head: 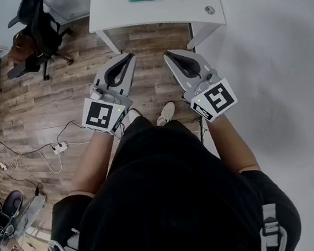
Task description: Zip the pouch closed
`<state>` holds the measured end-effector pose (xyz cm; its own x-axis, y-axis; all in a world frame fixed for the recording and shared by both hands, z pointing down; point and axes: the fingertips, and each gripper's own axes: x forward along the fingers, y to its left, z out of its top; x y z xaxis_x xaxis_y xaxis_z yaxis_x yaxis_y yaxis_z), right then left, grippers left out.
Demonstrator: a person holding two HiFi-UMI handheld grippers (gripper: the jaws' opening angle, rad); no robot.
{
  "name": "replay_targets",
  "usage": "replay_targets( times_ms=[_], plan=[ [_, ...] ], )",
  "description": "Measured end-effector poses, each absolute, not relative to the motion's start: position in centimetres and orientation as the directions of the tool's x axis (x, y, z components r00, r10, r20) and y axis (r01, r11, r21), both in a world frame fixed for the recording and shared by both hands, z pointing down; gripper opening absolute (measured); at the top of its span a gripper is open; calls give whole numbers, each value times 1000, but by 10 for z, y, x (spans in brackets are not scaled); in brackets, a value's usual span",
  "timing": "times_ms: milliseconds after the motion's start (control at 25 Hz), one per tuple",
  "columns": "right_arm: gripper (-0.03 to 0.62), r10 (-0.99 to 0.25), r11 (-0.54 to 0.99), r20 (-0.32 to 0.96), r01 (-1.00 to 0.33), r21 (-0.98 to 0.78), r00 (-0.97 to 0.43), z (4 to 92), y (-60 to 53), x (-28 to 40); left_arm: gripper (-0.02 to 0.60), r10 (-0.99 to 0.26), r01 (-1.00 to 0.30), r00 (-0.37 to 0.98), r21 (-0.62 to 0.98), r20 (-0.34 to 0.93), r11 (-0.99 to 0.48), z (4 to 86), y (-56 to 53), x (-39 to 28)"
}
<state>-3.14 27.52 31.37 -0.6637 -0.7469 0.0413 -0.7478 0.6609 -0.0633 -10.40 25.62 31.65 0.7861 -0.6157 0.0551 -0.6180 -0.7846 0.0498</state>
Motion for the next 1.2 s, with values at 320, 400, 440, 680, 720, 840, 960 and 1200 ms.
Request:
replay_targets(
  times_ms=[320, 400, 440, 680, 720, 840, 960, 1200],
  plan=[
    [11, -750, 659, 40, -751, -47, -661, 314, 281, -31, 8, -617, -619, 785, 36, 56, -784, 317, 266, -102],
    [11, -751, 658, 39, -752, -48, -659, 315, 283, -31, 8, -617, -620, 785, 42, 55, -784, 318, 269, -102],
    [11, -751, 657, 38, -752, -50, -659, 315, 284, -31, 8, -618, -620, 784, 43, 56, -783, 319, 270, -102],
    [12, -750, 657, 45, -751, -65, -660, 318, 285, -28, 9, -622, -623, 782, 35, 52, -781, 320, 272, -102],
    [12, -752, 654, 47, -753, -66, -657, 319, 284, -27, 11, -622, -624, 781, 33, 50, -781, 320, 272, -102],
    [24, -758, 646, 48, -759, -76, -650, 322, 281, -20, 32, -630, -632, 774, 34, 61, -774, 325, 271, -100],
    [82, -768, 634, 51, -769, -82, -639, 324, 281, -10, 104, -631, -635, 771, 24, 84, -772, 332, 272, -98],
    [130, -770, 632, 47, -770, -84, -637, 326, 278, 9, 182, -660, -663, 747, 32, 79, -748, 333, 265, -89]
  ],
)
